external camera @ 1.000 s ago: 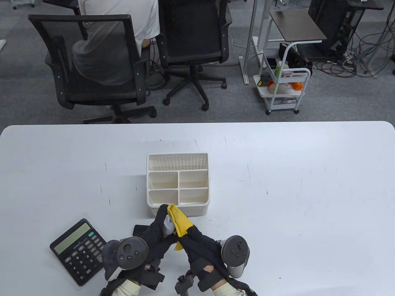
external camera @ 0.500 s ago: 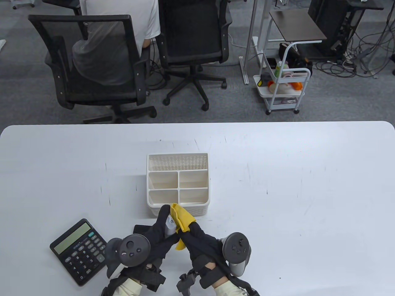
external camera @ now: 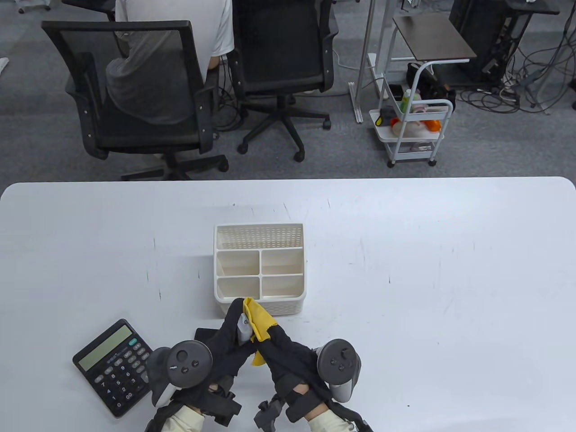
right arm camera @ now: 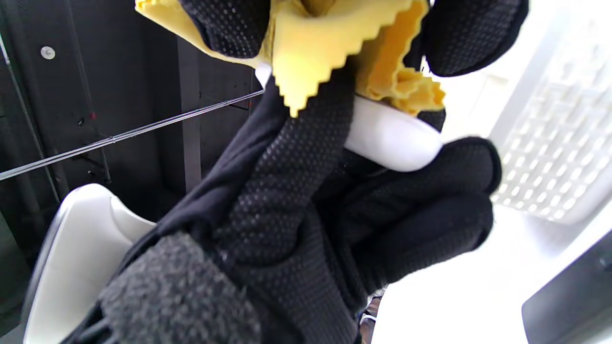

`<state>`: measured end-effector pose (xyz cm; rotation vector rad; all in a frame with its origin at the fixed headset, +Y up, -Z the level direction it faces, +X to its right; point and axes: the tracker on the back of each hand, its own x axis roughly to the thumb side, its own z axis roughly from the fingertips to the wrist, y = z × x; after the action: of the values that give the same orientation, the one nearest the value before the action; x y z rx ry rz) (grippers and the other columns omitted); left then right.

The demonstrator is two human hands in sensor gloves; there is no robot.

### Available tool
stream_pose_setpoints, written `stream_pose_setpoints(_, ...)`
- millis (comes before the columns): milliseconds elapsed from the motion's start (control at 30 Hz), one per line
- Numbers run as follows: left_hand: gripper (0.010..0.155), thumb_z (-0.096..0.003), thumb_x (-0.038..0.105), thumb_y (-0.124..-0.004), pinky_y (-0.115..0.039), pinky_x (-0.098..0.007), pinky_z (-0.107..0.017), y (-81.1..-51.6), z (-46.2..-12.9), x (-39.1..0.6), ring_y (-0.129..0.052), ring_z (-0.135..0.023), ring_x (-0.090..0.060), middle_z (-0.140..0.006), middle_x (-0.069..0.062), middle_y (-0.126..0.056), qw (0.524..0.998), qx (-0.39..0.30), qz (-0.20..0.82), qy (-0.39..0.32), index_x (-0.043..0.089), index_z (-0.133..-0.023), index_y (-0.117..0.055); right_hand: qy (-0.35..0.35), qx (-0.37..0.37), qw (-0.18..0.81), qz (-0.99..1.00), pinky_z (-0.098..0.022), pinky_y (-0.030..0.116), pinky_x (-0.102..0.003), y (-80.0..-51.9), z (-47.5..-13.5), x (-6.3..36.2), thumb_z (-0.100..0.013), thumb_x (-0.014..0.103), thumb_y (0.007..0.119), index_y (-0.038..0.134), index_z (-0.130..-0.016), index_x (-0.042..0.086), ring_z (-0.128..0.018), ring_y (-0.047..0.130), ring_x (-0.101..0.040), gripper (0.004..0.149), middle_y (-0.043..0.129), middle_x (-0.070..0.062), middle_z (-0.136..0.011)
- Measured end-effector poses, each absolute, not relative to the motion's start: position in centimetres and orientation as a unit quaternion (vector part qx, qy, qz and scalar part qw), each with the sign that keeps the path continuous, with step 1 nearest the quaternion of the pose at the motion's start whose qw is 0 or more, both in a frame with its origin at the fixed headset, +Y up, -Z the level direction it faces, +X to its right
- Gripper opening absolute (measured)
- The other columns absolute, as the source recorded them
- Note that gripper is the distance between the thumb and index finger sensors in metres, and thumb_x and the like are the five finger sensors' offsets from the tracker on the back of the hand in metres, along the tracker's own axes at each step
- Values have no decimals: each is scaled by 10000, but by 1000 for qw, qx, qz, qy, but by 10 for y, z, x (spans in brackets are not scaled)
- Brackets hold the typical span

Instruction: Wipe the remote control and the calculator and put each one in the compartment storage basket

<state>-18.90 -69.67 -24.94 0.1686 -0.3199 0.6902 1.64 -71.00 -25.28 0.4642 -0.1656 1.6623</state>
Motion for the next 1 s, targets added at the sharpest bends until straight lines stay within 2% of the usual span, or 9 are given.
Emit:
stream_pose_setpoints(133, 749, -497, 490, -793, -990, -370, -407, -696, -249, -190, -1107, -637, -303, -883, -153, -923, 925, 85, 334, -158, 235, -1109, -442, -80, 201, 682, 699, -571, 657, -668, -713, -254, 20, -580, 206, 674, 608, -1057, -11, -814, 836, -477, 528, 813, -274, -969)
stream_pose_setpoints(333, 759, -496, 493, -801, -991, -369, -402, -694, -247, -187, -1111, -631, -300, -872, -161, -930, 920, 95, 337, -175, 220, -1108, -445, -80, 224, 665, 708, -586, 632, -675, -714, -251, 14, -584, 212, 669, 590, -1068, 0, -893, 727, -501, 534, 688, -304, -1043)
stream_pose_setpoints(600, 747, -481, 532, -806, -997, -354, -391, -694, -251, -196, -1125, -609, -277, -844, -126, -960, 925, 105, 327, -160, 296, -1103, -465, -85, 209, 682, 696, -566, 680, -651, -709, -251, 20, -578, 207, 677, 617, -1049, -28, -801, 843, -487, 530, 815, -294, -962)
stream_pose_setpoints(733, 748, -480, 525, -814, -993, -357, -395, -693, -249, -195, -1122, -610, -275, -845, -126, -956, 912, 96, 356, -180, 303, -1102, -465, -82, 216, 682, 693, -576, 666, -653, -709, -251, 18, -583, 214, 672, 603, -1058, -16, -829, 822, -477, 532, 799, -280, -983)
stream_pose_setpoints(867, 744, -476, 533, -815, -999, -349, -389, -691, -249, -196, -1129, -601, -265, -838, -114, -964, 920, 107, 335, -172, 307, -1099, -476, -86, 218, 669, 705, -573, 664, -658, -709, -250, 16, -579, 211, 676, 615, -1052, -18, -845, 800, -485, 530, 772, -289, -994)
stream_pose_setpoints(1000, 727, -478, 523, -823, -1003, -352, -394, -692, -253, -202, -1125, -616, -281, -850, -120, -956, 902, 92, 388, -163, 324, -1090, -485, -76, 212, 687, 691, -575, 666, -654, -708, -254, 20, -582, 211, 675, 611, -1053, -22, -818, 846, -458, 529, 829, -260, -966)
